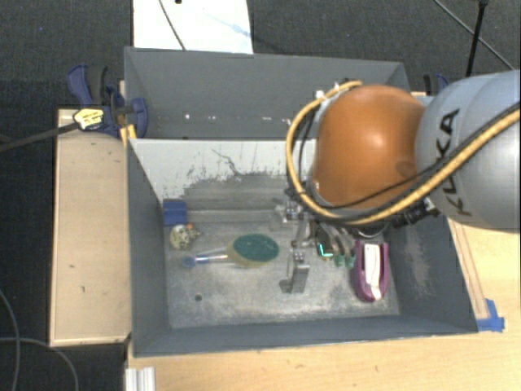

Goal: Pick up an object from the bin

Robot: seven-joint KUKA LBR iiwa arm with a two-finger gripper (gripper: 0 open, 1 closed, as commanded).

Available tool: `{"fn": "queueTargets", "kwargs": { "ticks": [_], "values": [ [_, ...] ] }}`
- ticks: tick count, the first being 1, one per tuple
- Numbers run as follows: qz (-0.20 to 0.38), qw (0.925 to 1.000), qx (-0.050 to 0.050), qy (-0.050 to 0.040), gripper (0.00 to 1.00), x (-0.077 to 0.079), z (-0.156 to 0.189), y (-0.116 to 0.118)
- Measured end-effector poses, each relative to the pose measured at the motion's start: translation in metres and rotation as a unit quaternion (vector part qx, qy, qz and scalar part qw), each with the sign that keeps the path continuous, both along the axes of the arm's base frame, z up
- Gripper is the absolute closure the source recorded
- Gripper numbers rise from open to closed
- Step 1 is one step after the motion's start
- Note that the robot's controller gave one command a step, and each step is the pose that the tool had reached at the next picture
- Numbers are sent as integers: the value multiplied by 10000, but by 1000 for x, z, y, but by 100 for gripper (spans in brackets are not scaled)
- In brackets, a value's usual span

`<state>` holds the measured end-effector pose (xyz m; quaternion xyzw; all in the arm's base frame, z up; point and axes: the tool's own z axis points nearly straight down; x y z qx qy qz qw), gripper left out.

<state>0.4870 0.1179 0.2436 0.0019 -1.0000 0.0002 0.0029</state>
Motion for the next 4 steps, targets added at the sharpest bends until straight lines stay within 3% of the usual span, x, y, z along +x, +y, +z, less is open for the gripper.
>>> {"fn": "queueTargets", "kwargs": {
  "ticks": [1,2,3,4],
  "values": [
    [-423,9991,7,-39,0,66,-64,12],
    [220,9998,-3,-5,0,85,-177,0],
    [193,9998,8,-33,100,87,-173,1],
    [-320,9995,14,-77,100,59,4,-12]
  ]
}}
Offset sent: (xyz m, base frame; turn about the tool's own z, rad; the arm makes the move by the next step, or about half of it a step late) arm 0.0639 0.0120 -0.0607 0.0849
